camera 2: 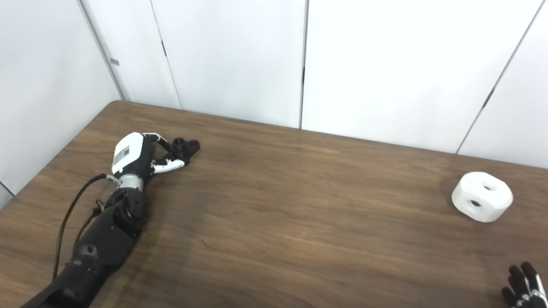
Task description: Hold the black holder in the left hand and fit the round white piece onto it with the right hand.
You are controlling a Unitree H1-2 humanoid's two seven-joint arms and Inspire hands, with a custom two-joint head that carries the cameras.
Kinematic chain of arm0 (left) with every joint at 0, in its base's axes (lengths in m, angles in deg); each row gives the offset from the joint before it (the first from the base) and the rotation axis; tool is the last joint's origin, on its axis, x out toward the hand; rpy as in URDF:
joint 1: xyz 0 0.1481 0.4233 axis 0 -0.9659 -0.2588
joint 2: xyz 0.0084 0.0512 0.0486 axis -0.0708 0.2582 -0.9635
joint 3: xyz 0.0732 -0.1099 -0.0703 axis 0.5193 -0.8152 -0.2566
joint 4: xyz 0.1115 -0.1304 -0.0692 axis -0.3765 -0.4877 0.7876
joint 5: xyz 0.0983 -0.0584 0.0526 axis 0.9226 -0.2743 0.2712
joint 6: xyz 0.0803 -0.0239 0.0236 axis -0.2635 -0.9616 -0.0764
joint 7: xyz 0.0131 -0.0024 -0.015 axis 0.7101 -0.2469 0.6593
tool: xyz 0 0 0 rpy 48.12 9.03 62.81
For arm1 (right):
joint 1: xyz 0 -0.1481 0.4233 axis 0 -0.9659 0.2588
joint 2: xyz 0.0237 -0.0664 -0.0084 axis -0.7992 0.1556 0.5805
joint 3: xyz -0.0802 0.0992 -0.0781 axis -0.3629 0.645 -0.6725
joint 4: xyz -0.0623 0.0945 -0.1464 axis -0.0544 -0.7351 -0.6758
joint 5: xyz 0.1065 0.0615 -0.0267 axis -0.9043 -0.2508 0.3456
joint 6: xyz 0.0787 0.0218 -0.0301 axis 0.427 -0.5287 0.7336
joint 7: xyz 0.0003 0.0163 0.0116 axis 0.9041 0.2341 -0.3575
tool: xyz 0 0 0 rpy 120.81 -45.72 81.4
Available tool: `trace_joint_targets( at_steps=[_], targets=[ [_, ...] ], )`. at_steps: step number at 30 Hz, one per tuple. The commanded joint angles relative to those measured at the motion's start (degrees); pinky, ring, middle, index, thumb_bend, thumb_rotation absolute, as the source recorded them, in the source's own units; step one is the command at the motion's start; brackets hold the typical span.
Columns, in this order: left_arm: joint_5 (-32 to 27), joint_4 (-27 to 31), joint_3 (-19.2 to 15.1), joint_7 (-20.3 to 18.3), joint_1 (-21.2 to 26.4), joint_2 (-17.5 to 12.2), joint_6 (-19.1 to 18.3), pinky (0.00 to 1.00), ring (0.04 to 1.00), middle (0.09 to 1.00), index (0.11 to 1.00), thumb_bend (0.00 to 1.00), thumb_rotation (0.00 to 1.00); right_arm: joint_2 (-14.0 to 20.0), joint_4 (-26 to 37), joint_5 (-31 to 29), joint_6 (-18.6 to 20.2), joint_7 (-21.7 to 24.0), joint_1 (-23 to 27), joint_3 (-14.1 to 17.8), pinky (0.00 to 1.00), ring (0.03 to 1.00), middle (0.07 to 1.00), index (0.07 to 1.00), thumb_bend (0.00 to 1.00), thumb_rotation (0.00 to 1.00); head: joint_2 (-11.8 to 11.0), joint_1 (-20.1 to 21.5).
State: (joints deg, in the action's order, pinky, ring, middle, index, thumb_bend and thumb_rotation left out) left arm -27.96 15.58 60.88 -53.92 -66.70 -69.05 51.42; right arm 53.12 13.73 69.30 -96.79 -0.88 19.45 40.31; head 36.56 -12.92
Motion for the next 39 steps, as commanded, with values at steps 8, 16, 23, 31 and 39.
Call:
trace_joint_targets(
  at_steps=[8, 16, 23, 31, 39],
  targets=[
    [0.9, 7.6, 3.3, -2.2, -3.3, 1.4, 1.3, 0.78, 0.847, 0.758, 0.484, 0.52, 0.05, -0.5, 0.8, 0.6, 0.7, -0.6, -1.3, -0.5, 1.00, 1.000, 0.970, 1.000, 0.58, 1.00, 0.2, 1.1],
    [2.5, 17.0, 7.6, -7.6, -7.8, 3.4, -0.3, 0.76, 0.846, 0.770, 0.485, 0.52, 0.06, -1.0, 1.0, 0.9, -0.1, -0.9, -1.5, -1.1, 1.00, 1.000, 0.959, 1.000, 0.61, 1.00, 0.5, 2.3],
    [3.8, 25.4, 10.3, -12.3, -11.8, 4.4, -0.6, 0.76, 0.848, 0.774, 0.486, 0.52, 0.06, -1.5, 1.4, 1.4, -0.6, -1.4, -1.5, -1.9, 1.00, 1.000, 0.958, 1.000, 0.58, 1.00, 0.9, 4.8],
    [4.0, 36.2, 14.8, -19.2, -17.0, 5.8, 0.1, 0.76, 0.855, 0.781, 0.487, 0.52, 0.06, -2.5, 3.5, 3.4, 0.0, -2.4, -2.1, -3.1, 1.00, 1.000, 0.948, 1.000, 0.59, 0.98, 2.2, 10.7],
    [4.5, 41.8, 17.8, -25.5, -19.4, 6.7, 0.1, 0.77, 0.860, 0.786, 0.486, 0.52, 0.06, -4.6, 6.1, 6.9, 2.5, -4.4, -2.2, -5.1, 1.00, 0.991, 0.935, 1.000, 0.56, 0.96, 3.9, 16.0]
  ],
)
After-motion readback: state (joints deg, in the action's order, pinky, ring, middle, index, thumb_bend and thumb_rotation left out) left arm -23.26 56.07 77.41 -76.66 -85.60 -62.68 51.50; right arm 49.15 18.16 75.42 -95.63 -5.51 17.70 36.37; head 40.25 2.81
